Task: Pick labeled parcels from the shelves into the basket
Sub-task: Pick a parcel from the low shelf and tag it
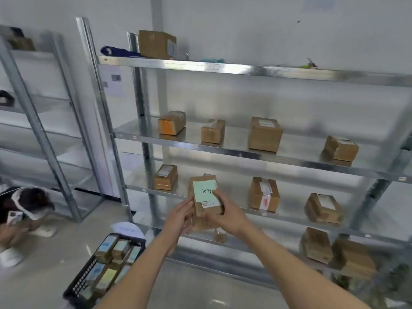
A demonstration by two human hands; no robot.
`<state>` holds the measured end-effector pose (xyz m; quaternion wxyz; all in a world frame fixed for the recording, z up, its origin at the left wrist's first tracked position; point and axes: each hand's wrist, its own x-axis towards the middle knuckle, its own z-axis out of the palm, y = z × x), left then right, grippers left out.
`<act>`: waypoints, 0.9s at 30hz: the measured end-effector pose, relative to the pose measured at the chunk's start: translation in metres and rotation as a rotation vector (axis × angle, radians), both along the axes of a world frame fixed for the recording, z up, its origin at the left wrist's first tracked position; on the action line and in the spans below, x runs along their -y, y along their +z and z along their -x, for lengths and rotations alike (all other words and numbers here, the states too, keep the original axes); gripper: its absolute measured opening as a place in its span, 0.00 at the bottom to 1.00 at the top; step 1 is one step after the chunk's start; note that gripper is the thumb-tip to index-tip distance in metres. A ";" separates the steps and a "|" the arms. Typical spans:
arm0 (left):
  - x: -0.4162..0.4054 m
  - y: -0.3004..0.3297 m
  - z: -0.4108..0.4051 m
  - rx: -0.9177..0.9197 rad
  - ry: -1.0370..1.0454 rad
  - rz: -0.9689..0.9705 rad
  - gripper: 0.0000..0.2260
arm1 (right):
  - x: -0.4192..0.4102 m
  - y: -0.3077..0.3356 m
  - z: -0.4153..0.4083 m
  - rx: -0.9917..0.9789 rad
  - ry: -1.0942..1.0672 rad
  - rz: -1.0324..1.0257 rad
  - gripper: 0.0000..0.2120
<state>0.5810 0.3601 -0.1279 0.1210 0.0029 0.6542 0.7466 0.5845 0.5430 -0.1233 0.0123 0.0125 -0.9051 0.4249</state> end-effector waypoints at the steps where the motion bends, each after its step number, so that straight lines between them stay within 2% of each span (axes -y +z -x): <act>1: 0.028 0.003 0.001 0.003 0.021 0.008 0.12 | 0.029 0.000 0.006 -0.001 0.016 0.004 0.39; 7: 0.179 0.005 0.011 0.018 0.134 -0.008 0.11 | 0.201 -0.007 0.036 -0.030 0.057 0.071 0.50; 12: 0.281 -0.007 0.025 0.028 0.225 0.100 0.10 | 0.304 -0.015 0.055 0.001 0.134 0.099 0.47; 16: 0.343 -0.012 0.040 -0.068 0.278 0.213 0.09 | 0.365 -0.020 0.082 0.024 0.165 0.052 0.44; 19: 0.393 -0.030 0.070 -0.079 0.303 0.370 0.17 | 0.400 -0.030 0.110 0.029 0.172 0.033 0.43; 25: 0.476 -0.082 0.151 -0.064 0.288 0.600 0.19 | 0.451 -0.086 0.198 0.125 0.101 0.066 0.50; 27: 0.502 -0.104 0.187 -0.053 0.262 0.675 0.18 | 0.464 -0.109 0.231 0.156 0.065 0.064 0.49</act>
